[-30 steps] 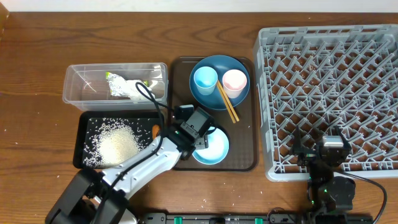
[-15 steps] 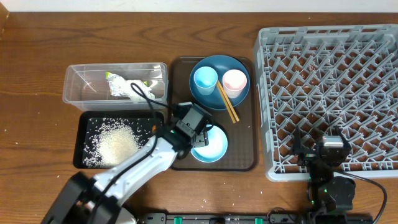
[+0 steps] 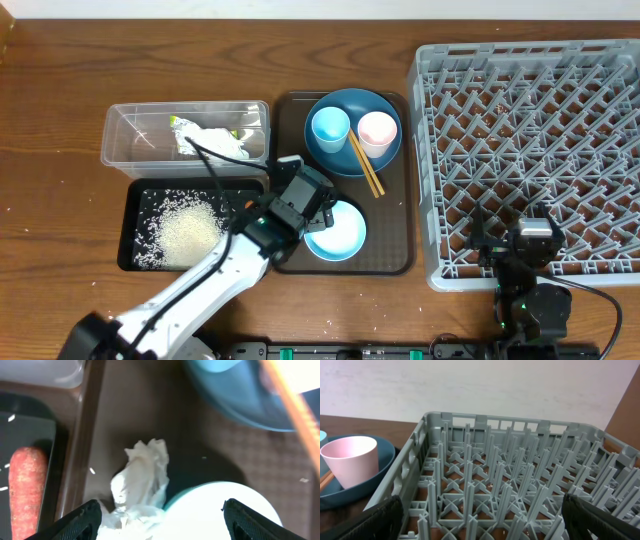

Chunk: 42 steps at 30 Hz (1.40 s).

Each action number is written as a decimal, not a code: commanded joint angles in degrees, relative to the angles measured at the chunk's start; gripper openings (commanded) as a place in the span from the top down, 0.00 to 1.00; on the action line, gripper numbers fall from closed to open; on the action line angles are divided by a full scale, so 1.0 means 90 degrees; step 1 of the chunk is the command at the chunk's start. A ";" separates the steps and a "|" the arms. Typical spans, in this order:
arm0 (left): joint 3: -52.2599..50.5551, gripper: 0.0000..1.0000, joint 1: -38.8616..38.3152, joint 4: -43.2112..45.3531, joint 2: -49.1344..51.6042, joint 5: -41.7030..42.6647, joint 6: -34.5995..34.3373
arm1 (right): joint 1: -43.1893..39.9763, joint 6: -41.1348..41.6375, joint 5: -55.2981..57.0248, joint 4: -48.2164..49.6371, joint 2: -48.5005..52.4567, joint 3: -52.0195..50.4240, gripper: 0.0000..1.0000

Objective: Sort waste into correct bins and load items into the dishwasher rack

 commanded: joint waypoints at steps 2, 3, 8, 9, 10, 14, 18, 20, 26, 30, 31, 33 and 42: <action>0.0015 0.20 0.0051 0.0058 0.0542 -0.0457 -0.0393 | -0.0039 -0.0058 -0.0024 -0.0027 -0.0017 -0.0010 0.01; 0.0017 0.19 0.0078 0.0092 0.0624 -0.0461 -0.0396 | -0.0039 -0.0058 -0.0024 -0.0027 -0.0017 -0.0010 0.01; 0.0015 0.21 0.0129 0.0097 0.0760 -0.0454 -0.0418 | -0.0041 -0.0058 -0.0024 -0.0027 -0.0017 -0.0010 0.01; 0.0015 0.21 0.0129 0.0095 0.0760 -0.0396 -0.0415 | -0.0041 -0.0058 -0.0024 -0.0027 -0.0017 -0.0010 0.01; 0.0015 0.21 0.0129 0.0087 0.0760 -0.0267 -0.0415 | -0.0041 -0.0058 -0.0024 -0.0027 -0.0017 -0.0010 0.01; 0.0015 0.22 0.0129 0.0080 0.0760 0.0328 -0.0413 | -0.0041 -0.0058 -0.0024 -0.0029 -0.0017 -0.0010 0.01; 0.0017 0.22 0.0160 0.0138 0.0716 0.0274 -0.0406 | -0.0039 -0.0058 -0.0024 -0.0027 -0.0017 -0.0010 0.01; 0.0019 0.22 0.0231 0.0233 0.0631 0.0206 -0.0389 | -0.0039 -0.0058 -0.0024 -0.0027 -0.0017 -0.0010 0.01; 0.0022 0.22 0.0454 0.0248 0.0279 0.0187 -0.0386 | -0.0041 -0.0058 -0.0024 -0.0027 -0.0012 -0.0010 0.01; 0.0002 0.21 0.0457 0.0223 0.0347 0.0134 -0.0386 | -0.0039 -0.0058 -0.0024 -0.0027 -0.0005 -0.0010 0.01; -0.0007 0.21 0.0457 0.0226 0.0391 0.0131 -0.0389 | -0.0041 -0.0058 -0.0024 -0.0027 -0.0002 -0.0010 0.01; -0.0022 0.21 0.0457 0.0226 0.0481 -0.0005 -0.0389 | -0.0039 -0.0058 -0.0024 -0.0027 0.0002 -0.0010 0.01; -0.0034 0.25 0.0449 0.0226 0.0775 -0.0197 -0.0389 | -0.0039 -0.0058 -0.0024 -0.0027 0.0007 -0.0010 0.01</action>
